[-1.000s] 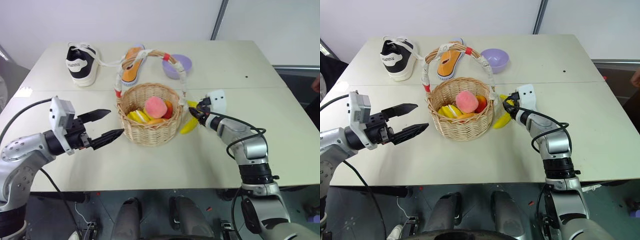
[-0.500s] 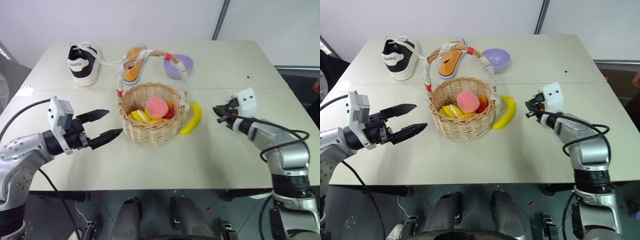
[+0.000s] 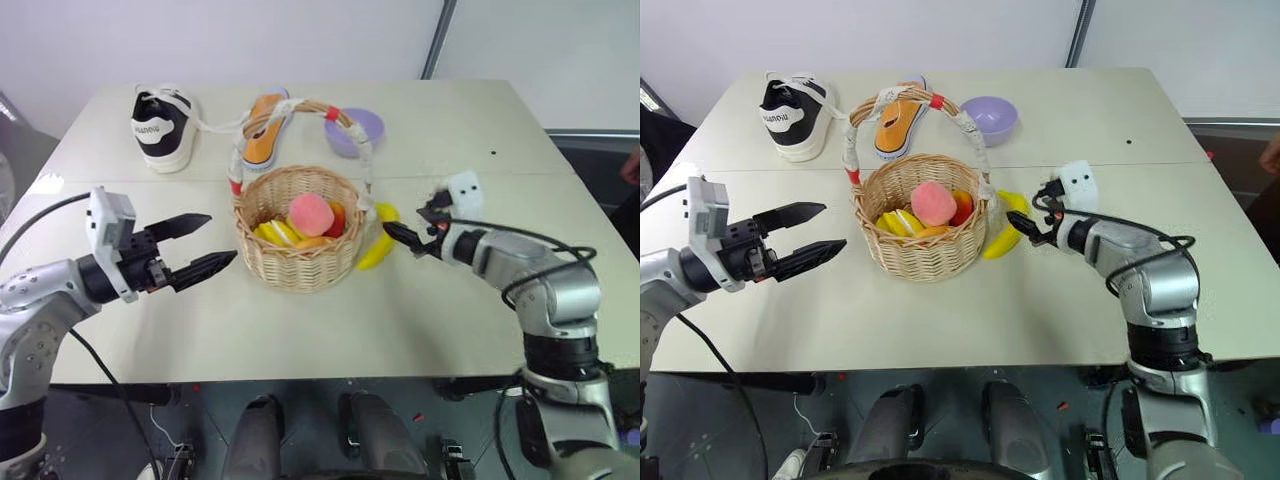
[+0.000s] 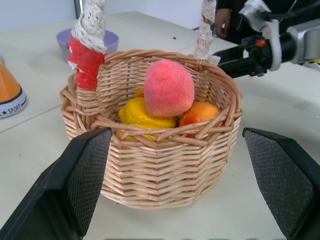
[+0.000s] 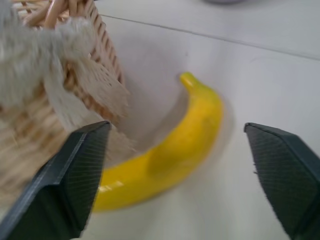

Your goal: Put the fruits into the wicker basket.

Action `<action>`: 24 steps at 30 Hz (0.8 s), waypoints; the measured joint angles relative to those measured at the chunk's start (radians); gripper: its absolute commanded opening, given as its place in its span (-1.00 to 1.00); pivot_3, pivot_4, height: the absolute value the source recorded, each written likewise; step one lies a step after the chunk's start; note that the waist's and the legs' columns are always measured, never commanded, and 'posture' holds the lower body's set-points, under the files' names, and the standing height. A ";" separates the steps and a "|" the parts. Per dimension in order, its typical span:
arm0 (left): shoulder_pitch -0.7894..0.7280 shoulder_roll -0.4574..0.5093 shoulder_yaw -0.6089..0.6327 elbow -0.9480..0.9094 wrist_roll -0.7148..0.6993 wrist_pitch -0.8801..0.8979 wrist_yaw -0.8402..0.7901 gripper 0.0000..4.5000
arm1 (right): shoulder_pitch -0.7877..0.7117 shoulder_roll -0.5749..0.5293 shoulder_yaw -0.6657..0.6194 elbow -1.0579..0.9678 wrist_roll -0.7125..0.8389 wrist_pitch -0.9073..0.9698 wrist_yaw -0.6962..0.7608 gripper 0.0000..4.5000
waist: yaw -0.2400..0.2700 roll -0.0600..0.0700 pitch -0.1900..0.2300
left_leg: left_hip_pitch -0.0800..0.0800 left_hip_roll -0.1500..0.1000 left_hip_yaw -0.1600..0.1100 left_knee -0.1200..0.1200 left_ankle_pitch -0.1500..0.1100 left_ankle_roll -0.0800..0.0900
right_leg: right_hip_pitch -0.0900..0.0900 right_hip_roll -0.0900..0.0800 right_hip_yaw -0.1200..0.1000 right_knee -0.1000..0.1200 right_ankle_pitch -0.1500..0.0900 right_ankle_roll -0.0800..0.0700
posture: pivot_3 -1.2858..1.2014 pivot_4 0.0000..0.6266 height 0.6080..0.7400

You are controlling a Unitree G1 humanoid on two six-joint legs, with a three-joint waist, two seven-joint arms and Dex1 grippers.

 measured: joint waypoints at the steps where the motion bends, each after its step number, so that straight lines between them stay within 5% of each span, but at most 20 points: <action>1: 0.001 0.000 0.000 -0.006 -0.003 0.000 0.001 1.00 | -0.031 0.037 -0.017 0.000 0.003 0.056 -0.038 0.99 | 0.000 0.000 0.000 | 0.000 0.000 0.000 0.000 0.000 0.000 | 0.000 0.000 0.000 0.000 0.000 0.000 | 0.03 -0.52 1.00; 8: 0.000 -0.012 0.001 -0.037 -0.039 0.000 0.012 1.00 | -0.135 0.168 -0.068 0.051 -0.072 0.274 -0.234 0.99 | 0.004 0.000 0.000 | -0.001 0.000 0.000 0.000 0.000 0.000 | -0.001 -0.001 0.000 -0.001 0.000 0.000 | 0.03 -0.52 1.00; 18: 0.000 -0.018 -0.001 -0.051 -0.050 -0.004 0.027 1.00 | -0.177 0.280 -0.170 0.073 -0.121 0.411 -0.295 0.99 | -0.003 0.001 0.000 | -0.001 0.000 0.000 -0.001 0.000 0.000 | -0.001 0.000 0.000 0.000 0.000 0.000 | 0.03 -0.52 1.00; 22: -0.010 -0.021 -0.016 -0.051 -0.049 -0.012 0.027 1.00 | -0.192 0.336 -0.218 0.108 -0.135 0.420 -0.307 0.43 | -0.003 0.001 0.000 | -0.001 0.000 0.000 -0.001 0.000 0.000 | -0.001 0.000 0.000 0.000 0.000 0.000 | 0.03 -0.52 1.00; 24: -0.013 -0.027 -0.020 -0.050 -0.049 -0.022 0.027 1.00 | -0.199 0.364 -0.248 0.128 -0.148 0.417 -0.315 -0.10 | -0.003 0.001 0.000 | -0.001 0.000 0.000 -0.001 0.000 0.000 | -0.001 0.000 0.000 0.000 0.000 0.000 | 0.03 -0.52 1.00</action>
